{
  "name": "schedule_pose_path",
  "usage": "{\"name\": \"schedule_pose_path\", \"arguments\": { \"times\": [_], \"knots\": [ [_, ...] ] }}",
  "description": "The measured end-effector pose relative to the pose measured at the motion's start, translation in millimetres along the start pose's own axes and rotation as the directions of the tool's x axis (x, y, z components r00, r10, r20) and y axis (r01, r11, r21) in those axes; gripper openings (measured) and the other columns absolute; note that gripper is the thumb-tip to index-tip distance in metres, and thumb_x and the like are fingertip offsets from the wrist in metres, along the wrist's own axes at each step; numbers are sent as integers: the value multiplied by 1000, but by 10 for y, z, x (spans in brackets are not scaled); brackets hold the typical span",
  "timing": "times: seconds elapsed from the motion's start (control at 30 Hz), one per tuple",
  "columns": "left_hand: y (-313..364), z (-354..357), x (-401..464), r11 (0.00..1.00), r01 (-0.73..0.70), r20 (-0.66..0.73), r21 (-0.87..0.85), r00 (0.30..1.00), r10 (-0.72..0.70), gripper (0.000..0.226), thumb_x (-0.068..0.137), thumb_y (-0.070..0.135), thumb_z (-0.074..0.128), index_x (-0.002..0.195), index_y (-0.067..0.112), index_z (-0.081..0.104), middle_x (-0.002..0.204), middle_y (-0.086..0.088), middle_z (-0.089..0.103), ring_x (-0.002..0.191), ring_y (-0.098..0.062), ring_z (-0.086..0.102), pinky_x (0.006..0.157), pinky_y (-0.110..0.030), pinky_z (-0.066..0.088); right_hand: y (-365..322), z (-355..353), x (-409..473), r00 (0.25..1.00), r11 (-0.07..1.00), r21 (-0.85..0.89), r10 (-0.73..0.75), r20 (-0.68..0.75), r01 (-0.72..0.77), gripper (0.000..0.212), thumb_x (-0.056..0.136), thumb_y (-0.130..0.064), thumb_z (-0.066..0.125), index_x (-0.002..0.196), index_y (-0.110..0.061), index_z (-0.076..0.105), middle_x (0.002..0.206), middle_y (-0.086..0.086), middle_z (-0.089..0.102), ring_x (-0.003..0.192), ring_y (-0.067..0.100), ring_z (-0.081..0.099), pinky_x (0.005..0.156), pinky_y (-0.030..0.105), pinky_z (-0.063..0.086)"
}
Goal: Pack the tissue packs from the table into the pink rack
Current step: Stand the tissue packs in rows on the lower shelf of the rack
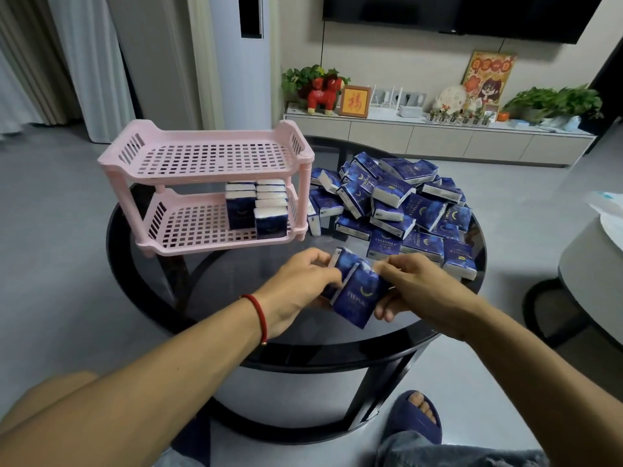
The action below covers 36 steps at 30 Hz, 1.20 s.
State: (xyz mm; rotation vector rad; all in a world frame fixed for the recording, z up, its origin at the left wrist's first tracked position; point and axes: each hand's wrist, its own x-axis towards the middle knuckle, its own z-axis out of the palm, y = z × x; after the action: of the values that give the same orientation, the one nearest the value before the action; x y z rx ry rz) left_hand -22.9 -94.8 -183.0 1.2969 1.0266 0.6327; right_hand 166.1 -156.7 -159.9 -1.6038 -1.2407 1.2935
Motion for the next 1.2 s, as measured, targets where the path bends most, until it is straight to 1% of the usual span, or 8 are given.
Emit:
{"name": "schedule_pose_path", "arguments": {
  "times": [0.1, 0.2, 0.33, 0.47, 0.6, 0.7, 0.9, 1.2],
  "knots": [
    [-14, -48, 1, 992, -73, 31, 103, 997, 70, 33, 84, 13, 76, 114, 14, 64, 107, -9, 75, 93, -21, 70, 82, -35, 57, -29, 107, 72, 991, 999, -45, -35, -130, 29, 31, 107, -24, 50, 115, 5, 54, 91, 31, 72, 68, 37, 68, 65, 42, 61],
    [-29, -129, -6, 958, -169, 68, 231, 985, 157, 59, 66, 30, 89, 117, 34, 60, 114, 3, 72, 106, -13, 70, 93, -31, 58, -80, 204, 121, 983, 997, 3, -76, -170, 78, 33, 105, -25, 55, 115, 7, 52, 81, 33, 71, 66, 42, 67, 72, 53, 59],
    [-63, -223, 29, 884, -243, -45, 400, 958, 284, 60, 56, 42, 85, 108, 43, 55, 109, 10, 71, 99, -10, 71, 92, -39, 60, -135, 351, 121, 971, 989, 37, -136, -196, 146, 34, 103, -26, 59, 118, 2, 49, 78, 30, 72, 62, 39, 70, 65, 49, 61],
    [-14, -379, 32, 880, -232, -106, 414, 948, 300, 60, 52, 42, 83, 105, 38, 54, 105, 7, 74, 96, -13, 73, 88, -42, 61, -104, 396, 172, 932, 900, -341, -335, -142, 272, 48, 92, -41, 71, 131, -24, 49, 117, -8, 62, 67, 22, 75, 66, 44, 63],
    [-59, -493, -18, 873, -202, -95, 443, 958, 270, 59, 48, 39, 81, 102, 36, 55, 103, 7, 75, 93, -15, 74, 87, -45, 61, -32, 510, 291, 897, 766, -524, -443, -11, 372, 51, 92, -35, 73, 138, -35, 50, 111, -20, 58, 74, 11, 71, 67, 28, 60],
    [-112, -567, -38, 839, -161, -93, 519, 966, 243, 59, 56, 39, 86, 105, 35, 54, 103, 7, 73, 92, -14, 72, 87, -42, 61, -14, 575, 361, 885, 734, -543, -463, 37, 407, 46, 94, -31, 71, 136, -34, 52, 106, -20, 57, 76, 13, 68, 62, 22, 57],
    [-135, -640, -105, 771, -217, -83, 599, 941, 329, 62, 68, 36, 89, 120, 35, 56, 111, 10, 71, 102, -9, 69, 93, -36, 58, -20, 588, 450, 889, 746, -523, -456, 47, 411, 50, 91, -33, 75, 135, -29, 52, 110, -16, 58, 75, 12, 69, 66, 30, 61],
    [19, -930, -149, 760, -266, -123, 593, 903, 412, 50, 71, 21, 91, 111, 36, 64, 101, 13, 74, 95, -3, 70, 89, -35, 59, -176, 715, 577, 853, 752, -431, -515, 89, 499, 60, 89, -43, 74, 141, -24, 51, 118, -13, 62, 81, 12, 71, 69, 30, 61]
  ]
}}
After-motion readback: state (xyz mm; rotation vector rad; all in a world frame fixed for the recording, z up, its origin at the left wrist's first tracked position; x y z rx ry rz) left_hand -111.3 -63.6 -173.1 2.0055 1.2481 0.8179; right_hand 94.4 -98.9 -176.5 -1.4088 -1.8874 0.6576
